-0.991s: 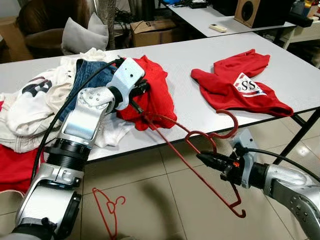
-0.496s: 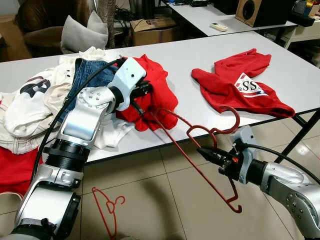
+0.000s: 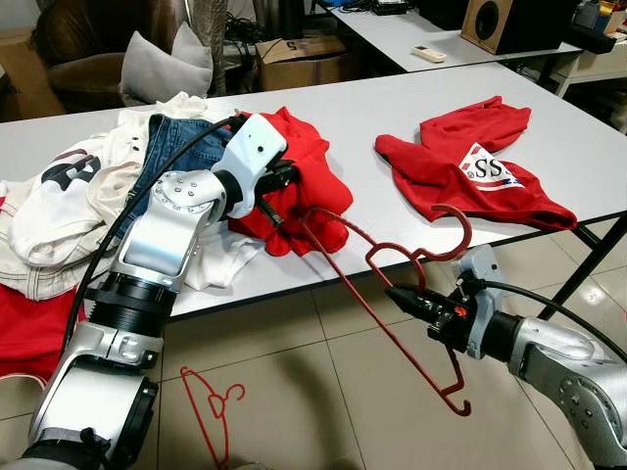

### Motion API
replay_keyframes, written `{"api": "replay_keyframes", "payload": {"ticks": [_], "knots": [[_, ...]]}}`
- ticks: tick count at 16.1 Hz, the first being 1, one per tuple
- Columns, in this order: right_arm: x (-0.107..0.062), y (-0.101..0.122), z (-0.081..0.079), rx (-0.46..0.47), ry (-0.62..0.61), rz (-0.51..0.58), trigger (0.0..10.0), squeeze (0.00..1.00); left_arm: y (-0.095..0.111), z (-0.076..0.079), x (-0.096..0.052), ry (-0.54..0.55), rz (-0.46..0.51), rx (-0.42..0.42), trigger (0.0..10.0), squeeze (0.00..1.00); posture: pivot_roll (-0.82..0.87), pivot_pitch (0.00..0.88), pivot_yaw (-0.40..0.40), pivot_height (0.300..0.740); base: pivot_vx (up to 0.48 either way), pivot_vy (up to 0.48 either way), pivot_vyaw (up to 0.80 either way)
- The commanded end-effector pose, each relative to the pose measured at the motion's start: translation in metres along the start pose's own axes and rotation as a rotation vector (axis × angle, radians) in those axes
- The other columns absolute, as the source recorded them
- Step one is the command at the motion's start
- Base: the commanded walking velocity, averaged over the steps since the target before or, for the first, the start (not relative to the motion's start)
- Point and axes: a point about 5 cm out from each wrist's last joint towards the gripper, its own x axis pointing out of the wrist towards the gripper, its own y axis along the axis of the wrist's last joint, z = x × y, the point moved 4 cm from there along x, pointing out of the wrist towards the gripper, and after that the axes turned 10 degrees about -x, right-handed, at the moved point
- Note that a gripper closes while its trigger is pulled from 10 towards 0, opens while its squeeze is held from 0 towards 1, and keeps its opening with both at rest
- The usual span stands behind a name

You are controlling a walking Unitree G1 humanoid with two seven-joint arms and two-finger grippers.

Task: Hang hanger

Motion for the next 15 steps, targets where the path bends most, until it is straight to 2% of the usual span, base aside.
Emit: {"api": "replay_keyframes", "payload": {"ticks": [1,2,4,5,6,8,10,12,15], "knots": [[-0.001,0.011,0.007,-0.016,-0.029,0.043,10.0,0.0,0.001,0.004,-0.001,-0.027,-0.012,0.009,0.0,0.0,-0.16,0.0,0.036,0.74,0.0,0.0,0.0],[-0.001,0.015,0.011,-0.02,-0.064,0.071,10.0,0.0,-0.001,0.007,-0.002,-0.056,-0.028,0.001,0.0,0.0,-0.16,0.0,0.036,0.74,0.0,0.0,0.0],[-0.004,0.027,0.029,0.014,-0.169,0.143,10.0,0.0,-0.015,0.019,-0.007,-0.153,-0.123,-0.002,0.0,0.0,-0.16,0.0,0.036,0.74,0.0,0.0,0.0],[-0.007,0.029,0.035,0.016,-0.198,0.15,10.0,0.0,-0.014,0.024,-0.012,-0.2,-0.127,-0.028,0.0,0.0,-0.16,0.0,0.038,0.74,0.0,0.0,0.0],[-0.008,0.03,0.036,0.014,-0.199,0.154,10.0,0.0,-0.005,0.027,-0.016,-0.245,-0.102,-0.067,0.0,0.0,-0.16,0.0,0.039,0.74,0.0,0.0,0.0],[-0.009,0.041,0.028,0.006,-0.157,0.198,10.0,0.0,0.036,0.027,-0.028,-0.326,0.015,-0.12,0.0,0.0,-0.16,0.0,0.039,0.74,0.0,0.0,0.0],[-0.009,0.047,0.02,0.005,-0.12,0.227,10.0,0.0,0.065,0.027,-0.037,-0.372,0.098,-0.152,0.0,0.0,-0.15,0.0,0.044,0.74,0.0,0.0,0.0],[-0.007,0.043,0.014,0.007,-0.096,0.216,10.0,0.0,0.07,0.02,-0.034,-0.325,0.124,-0.18,0.0,0.0,-0.15,0.0,0.051,0.74,0.0,0.0,0.0],[-0.006,0.032,0.012,0.012,-0.101,0.176,10.0,0.0,0.054,0.007,-0.022,-0.194,0.084,-0.214,0.0,0.0,-0.16,0.0,0.056,0.74,0.0,0.0,0.0]]}}
